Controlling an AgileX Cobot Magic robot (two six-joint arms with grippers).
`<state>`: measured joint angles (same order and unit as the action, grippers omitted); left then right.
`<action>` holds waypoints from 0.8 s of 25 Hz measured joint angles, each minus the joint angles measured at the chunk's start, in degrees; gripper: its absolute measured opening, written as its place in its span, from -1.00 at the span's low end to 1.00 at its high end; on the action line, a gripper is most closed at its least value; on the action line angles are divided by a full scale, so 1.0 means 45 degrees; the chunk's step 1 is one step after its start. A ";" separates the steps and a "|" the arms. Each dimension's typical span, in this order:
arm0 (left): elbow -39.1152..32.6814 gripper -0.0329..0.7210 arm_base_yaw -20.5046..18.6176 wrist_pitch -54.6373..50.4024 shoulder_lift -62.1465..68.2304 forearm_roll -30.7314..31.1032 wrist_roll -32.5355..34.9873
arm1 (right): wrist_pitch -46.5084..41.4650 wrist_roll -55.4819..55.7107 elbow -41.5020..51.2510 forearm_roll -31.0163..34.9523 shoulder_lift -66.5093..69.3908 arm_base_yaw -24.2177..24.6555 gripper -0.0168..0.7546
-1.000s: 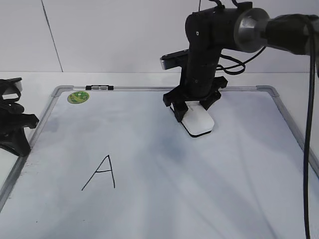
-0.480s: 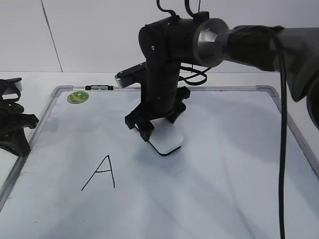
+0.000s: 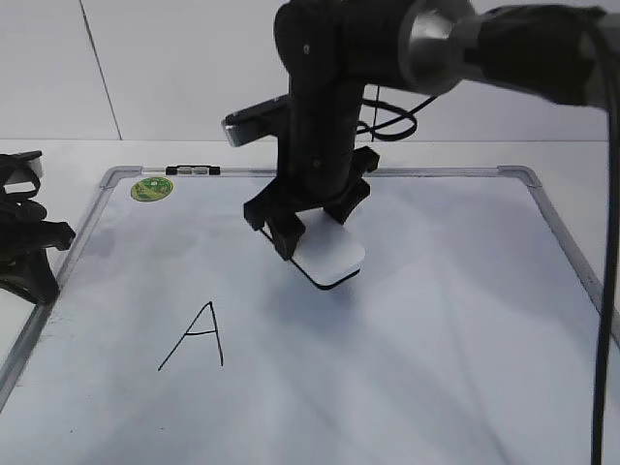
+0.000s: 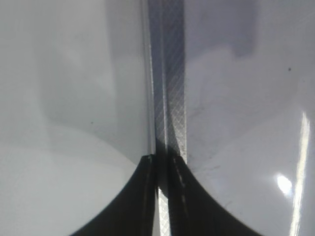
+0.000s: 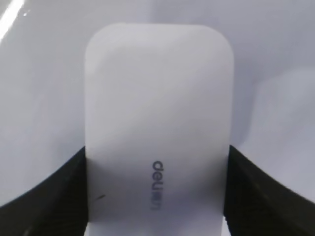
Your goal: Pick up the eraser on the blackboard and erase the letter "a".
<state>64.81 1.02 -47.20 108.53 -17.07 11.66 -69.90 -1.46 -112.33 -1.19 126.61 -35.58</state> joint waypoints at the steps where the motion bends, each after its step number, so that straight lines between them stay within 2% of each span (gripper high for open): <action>1: 0.0000 -0.82 0.0000 0.0000 0.0000 0.0000 0.0000 | 0.0000 0.0000 0.0000 0.0000 -0.0167 0.0167 0.51; 12: 0.0000 -0.82 0.0000 0.0000 0.0000 0.0000 0.0000 | -0.0108 0.0550 -0.0025 -0.0354 -0.0888 0.2928 0.51; 20: 0.0000 -0.82 0.0000 0.0000 0.0000 0.0000 0.0000 | -0.0189 0.0881 -0.0025 -0.0998 -0.1423 0.4324 0.51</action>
<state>64.81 1.02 -47.20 108.53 -17.07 11.66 -70.75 2.50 -112.45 -5.68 120.21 -16.12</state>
